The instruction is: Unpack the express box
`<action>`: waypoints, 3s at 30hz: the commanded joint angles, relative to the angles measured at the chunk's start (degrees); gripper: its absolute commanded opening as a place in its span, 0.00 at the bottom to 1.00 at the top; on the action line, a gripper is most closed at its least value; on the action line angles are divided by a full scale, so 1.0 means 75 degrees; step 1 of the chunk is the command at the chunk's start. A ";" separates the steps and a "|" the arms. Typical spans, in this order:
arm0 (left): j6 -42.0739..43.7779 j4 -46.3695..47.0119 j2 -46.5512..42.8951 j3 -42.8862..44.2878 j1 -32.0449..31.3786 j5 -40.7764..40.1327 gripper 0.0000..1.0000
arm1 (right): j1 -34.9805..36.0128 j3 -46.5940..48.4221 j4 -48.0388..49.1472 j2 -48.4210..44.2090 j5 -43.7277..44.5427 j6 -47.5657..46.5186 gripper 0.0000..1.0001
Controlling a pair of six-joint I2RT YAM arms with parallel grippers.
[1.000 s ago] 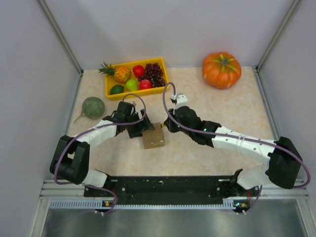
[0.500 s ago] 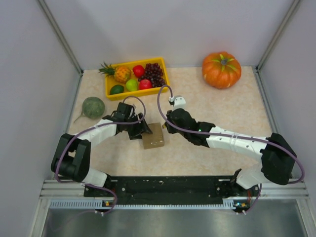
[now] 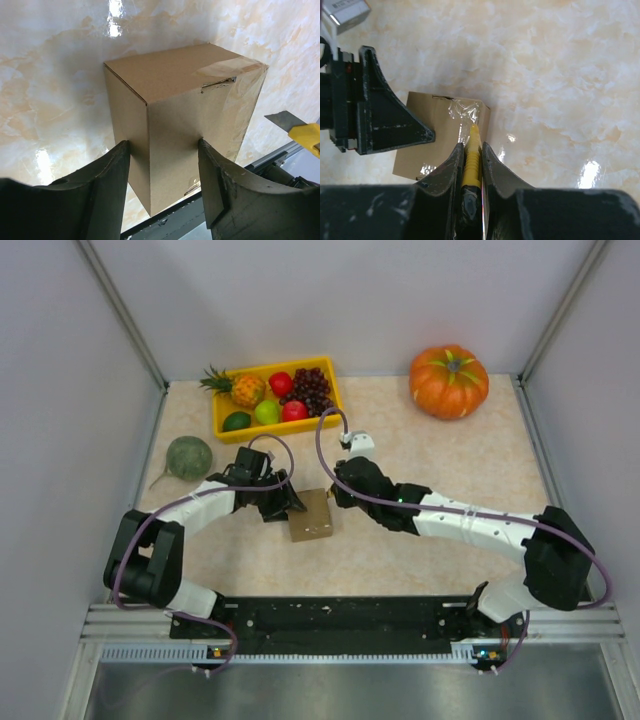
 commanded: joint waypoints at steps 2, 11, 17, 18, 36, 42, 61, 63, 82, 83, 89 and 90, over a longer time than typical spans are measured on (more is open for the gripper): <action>0.0145 -0.0302 0.0278 -0.0010 0.0040 -0.0458 0.48 | 0.0170 0.0479 0.0195 0.0069 0.0170 0.0029 0.00; 0.0145 -0.0314 0.0278 -0.0046 0.0064 -0.0434 0.47 | 0.0182 0.0643 0.0136 0.0280 0.0263 -0.0018 0.00; 0.0145 -0.0314 0.0278 -0.0057 0.0076 -0.0423 0.46 | 0.0182 0.0655 0.0077 0.0339 0.0346 -0.0018 0.00; 0.0145 -0.0314 0.0278 -0.0046 0.0076 -0.0423 0.46 | 0.0182 0.0655 0.0066 0.0339 0.0369 -0.0018 0.00; 0.0122 -0.0326 0.0231 -0.0081 0.0111 -0.0422 0.45 | 0.0170 0.0737 -0.0028 0.0585 0.0217 -0.0018 0.00; -0.0229 -0.0396 0.0207 -0.0069 0.0134 -0.0247 0.44 | 0.0170 0.1076 -0.0705 0.0830 0.0334 0.0146 0.00; -0.1975 0.0096 0.0372 -0.0585 0.0228 0.0070 0.38 | 0.0697 0.1616 -0.1762 0.1054 0.0709 0.0053 0.00; -0.1976 0.0096 0.0383 -0.0585 0.0251 0.0034 0.38 | 0.0721 0.1476 -0.1774 0.0984 0.0639 0.0018 0.00; -0.1905 0.0073 0.0477 -0.0620 0.0380 -0.0036 0.35 | 0.0721 0.0866 -0.2430 0.0046 -0.0111 -0.0064 0.00; -0.1905 0.0096 0.0477 -0.0608 0.0380 -0.0024 0.35 | 0.0709 0.0877 -0.2500 0.0023 -0.0204 -0.0099 0.00; -0.1894 0.0096 0.0489 -0.0620 0.0392 -0.0024 0.34 | 0.0721 0.0901 -0.2700 -0.0048 -0.0731 -0.0111 0.00; -0.1882 0.0085 0.0489 -0.0620 0.0392 -0.0036 0.34 | 0.0721 0.0889 -0.2746 -0.0048 -0.0779 -0.0100 0.00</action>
